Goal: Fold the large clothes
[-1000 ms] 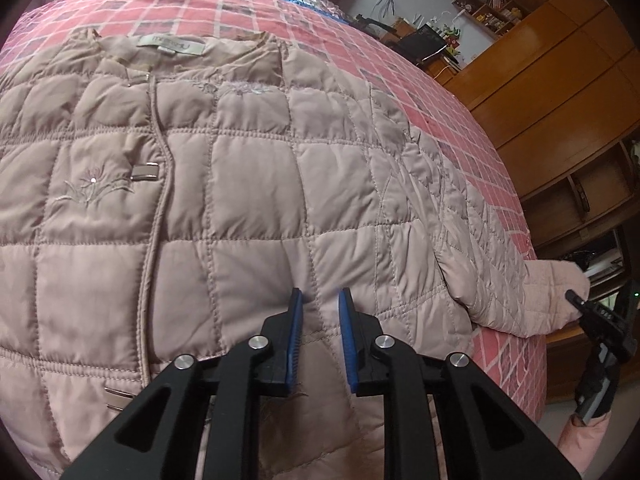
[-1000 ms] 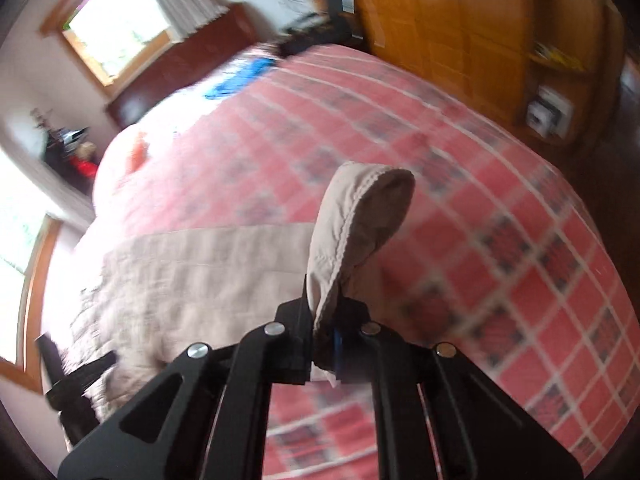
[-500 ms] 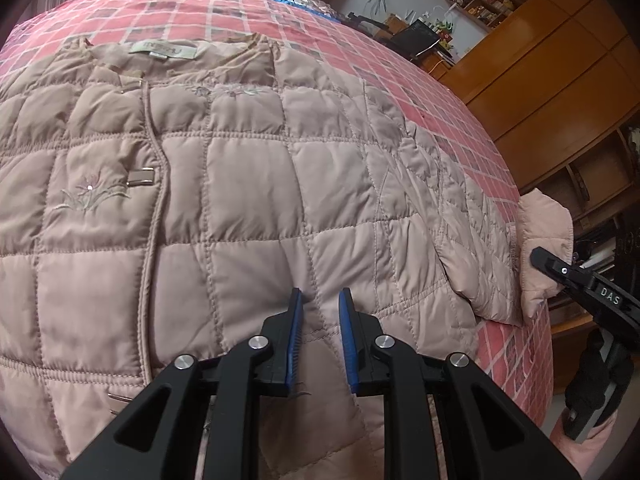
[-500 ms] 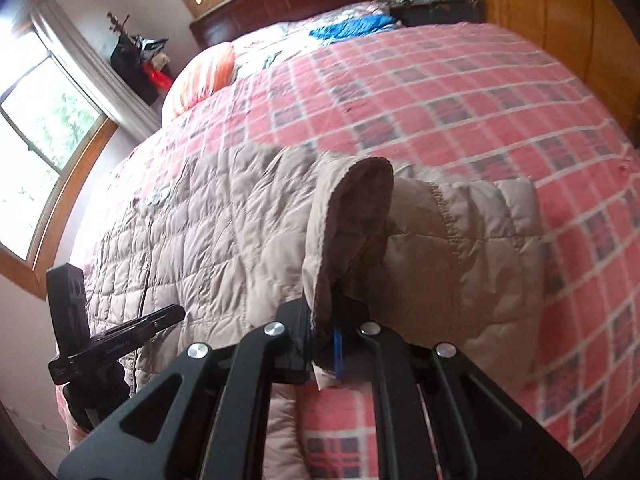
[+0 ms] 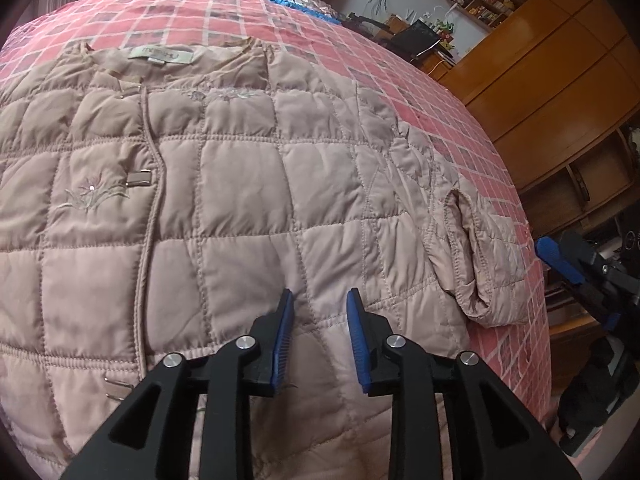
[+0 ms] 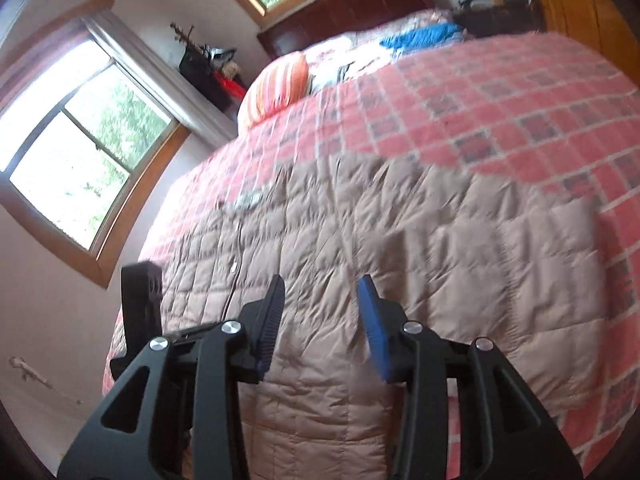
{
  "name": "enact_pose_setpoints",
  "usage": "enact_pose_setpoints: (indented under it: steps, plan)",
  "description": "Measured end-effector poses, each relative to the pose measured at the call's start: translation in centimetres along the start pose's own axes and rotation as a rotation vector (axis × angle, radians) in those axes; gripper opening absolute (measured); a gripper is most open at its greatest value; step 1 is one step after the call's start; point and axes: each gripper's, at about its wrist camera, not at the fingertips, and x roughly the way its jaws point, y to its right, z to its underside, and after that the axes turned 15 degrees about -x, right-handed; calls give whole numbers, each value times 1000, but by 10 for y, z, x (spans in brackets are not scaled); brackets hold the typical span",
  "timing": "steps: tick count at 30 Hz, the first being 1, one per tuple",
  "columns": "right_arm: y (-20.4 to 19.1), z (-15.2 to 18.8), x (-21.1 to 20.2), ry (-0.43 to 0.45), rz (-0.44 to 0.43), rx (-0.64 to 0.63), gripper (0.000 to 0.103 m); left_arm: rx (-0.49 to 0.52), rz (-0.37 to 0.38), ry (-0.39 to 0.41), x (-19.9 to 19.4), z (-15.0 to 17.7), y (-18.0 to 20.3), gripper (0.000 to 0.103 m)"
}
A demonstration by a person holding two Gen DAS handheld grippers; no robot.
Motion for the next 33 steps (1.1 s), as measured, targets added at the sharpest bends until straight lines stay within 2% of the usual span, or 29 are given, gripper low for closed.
enact_pose_setpoints:
  steps: [3, 6, 7, 10, 13, 15, 17, 20, 22, 24, 26, 33]
  plan:
    - [19, 2, -12, -23, 162, 61, 40, 18, 46, -27, -2, 5, 20, 29]
    - [44, 10, -15, -90, 383, 108, 39, 47, 99, -70, 5, 11, 49, 38]
    - [54, 14, -16, -95, 402, 133, 39, 47, 108, -82, 10, 13, 59, 42]
    - [71, 23, -22, -92, 384, 181, 39, 61, 95, -100, 28, 18, 87, 51]
    - [72, 25, -26, -93, 415, 175, 39, 94, 29, -93, 46, 21, 106, 51]
    - [69, 26, -24, -90, 393, 165, 39, 99, 9, -82, 51, 23, 110, 44]
    - [65, 25, -19, -96, 383, 158, 39, 91, 2, -77, 53, 22, 108, 24]
    - [59, 22, -13, -101, 374, 147, 39, 42, 34, -65, 44, 18, 95, 9]
    - [55, 21, -12, -93, 359, 143, 40, 13, 45, -29, 28, 17, 84, 8]
    - [52, 19, -16, -72, 345, 137, 40, 26, 36, 31, 9, 16, 75, 7]
    - [48, 17, -18, -56, 331, 138, 46, 23, 22, 81, -11, 13, 62, 7]
    - [48, 21, 17, -113, 229, 167, 50, -44, -43, 201, -70, -1, -5, 6]
